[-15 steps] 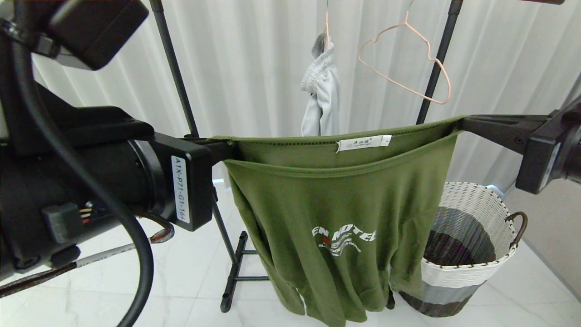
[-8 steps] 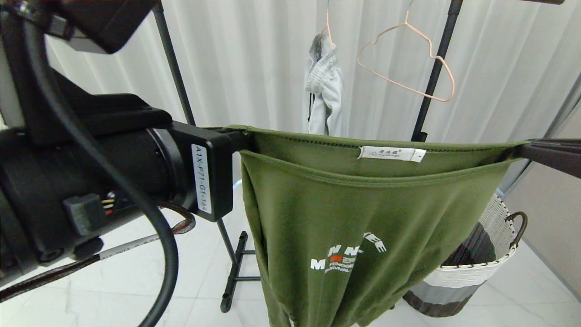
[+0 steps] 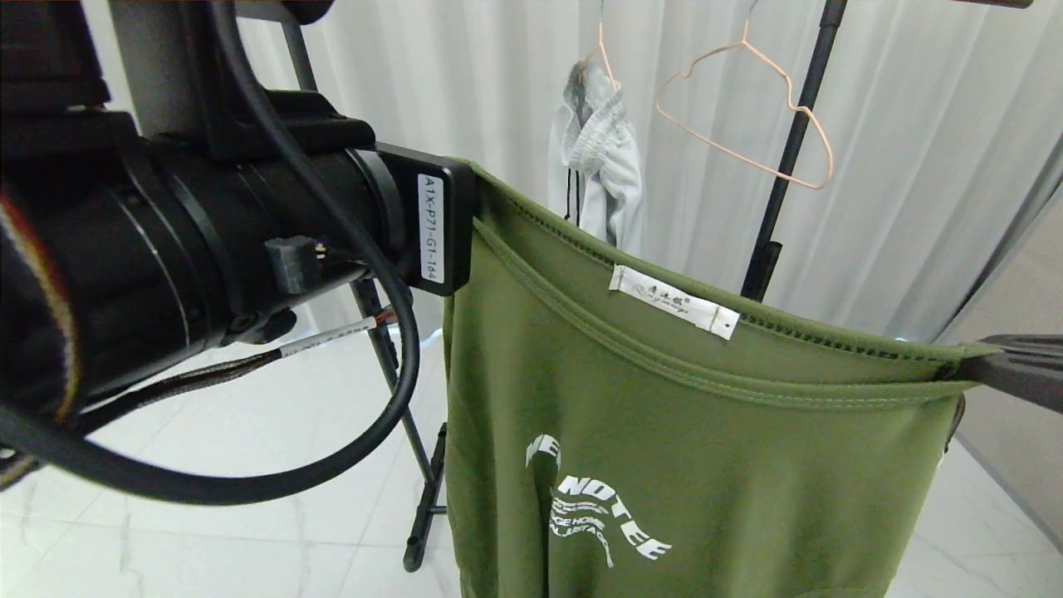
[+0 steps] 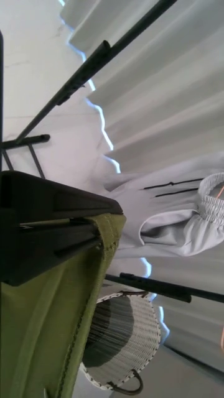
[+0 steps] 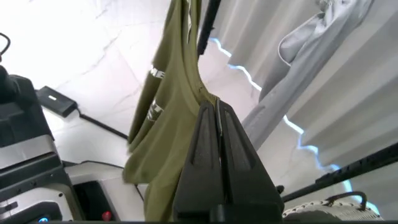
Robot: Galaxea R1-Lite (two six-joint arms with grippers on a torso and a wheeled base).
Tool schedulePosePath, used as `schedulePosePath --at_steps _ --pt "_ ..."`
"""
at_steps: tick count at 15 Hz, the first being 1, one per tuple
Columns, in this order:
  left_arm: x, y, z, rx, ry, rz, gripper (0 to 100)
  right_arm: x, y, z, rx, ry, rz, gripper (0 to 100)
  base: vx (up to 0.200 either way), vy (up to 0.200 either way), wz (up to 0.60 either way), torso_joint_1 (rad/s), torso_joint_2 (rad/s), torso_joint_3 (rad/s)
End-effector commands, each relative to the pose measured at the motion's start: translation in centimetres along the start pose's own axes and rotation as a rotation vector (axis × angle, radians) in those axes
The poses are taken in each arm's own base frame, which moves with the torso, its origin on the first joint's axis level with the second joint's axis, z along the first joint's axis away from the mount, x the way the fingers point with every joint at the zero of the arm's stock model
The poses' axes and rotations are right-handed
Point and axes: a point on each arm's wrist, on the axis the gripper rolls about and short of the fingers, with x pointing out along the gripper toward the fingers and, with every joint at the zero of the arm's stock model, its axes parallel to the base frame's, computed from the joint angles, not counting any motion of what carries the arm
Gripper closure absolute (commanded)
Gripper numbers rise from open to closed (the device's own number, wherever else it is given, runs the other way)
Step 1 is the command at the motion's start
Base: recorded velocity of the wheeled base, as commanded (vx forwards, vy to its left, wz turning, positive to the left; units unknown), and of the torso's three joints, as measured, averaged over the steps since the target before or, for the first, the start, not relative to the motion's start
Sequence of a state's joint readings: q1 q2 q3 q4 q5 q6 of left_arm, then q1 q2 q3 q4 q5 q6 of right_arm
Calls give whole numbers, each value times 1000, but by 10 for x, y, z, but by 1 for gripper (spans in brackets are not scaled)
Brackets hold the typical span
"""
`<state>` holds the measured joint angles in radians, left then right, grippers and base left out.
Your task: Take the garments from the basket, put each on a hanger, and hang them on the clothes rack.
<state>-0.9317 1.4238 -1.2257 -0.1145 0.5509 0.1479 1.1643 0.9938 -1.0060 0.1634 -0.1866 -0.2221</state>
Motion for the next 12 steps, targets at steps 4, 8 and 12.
schedulePosePath --at_steps 4,8,12 --pt "-1 1 2 -2 -4 3 100 -5 0 -2 0 5 -4 100 0 0 0 0 0 0" --pt "-28 7 2 28 34 -46 100 -7 -12 -7 13 66 -172 100 0 0 0 0 0 0" --pt "-68 9 -12 86 82 -163 100 17 -24 -1 41 27 -277 100 0 0 0 0 0 0"
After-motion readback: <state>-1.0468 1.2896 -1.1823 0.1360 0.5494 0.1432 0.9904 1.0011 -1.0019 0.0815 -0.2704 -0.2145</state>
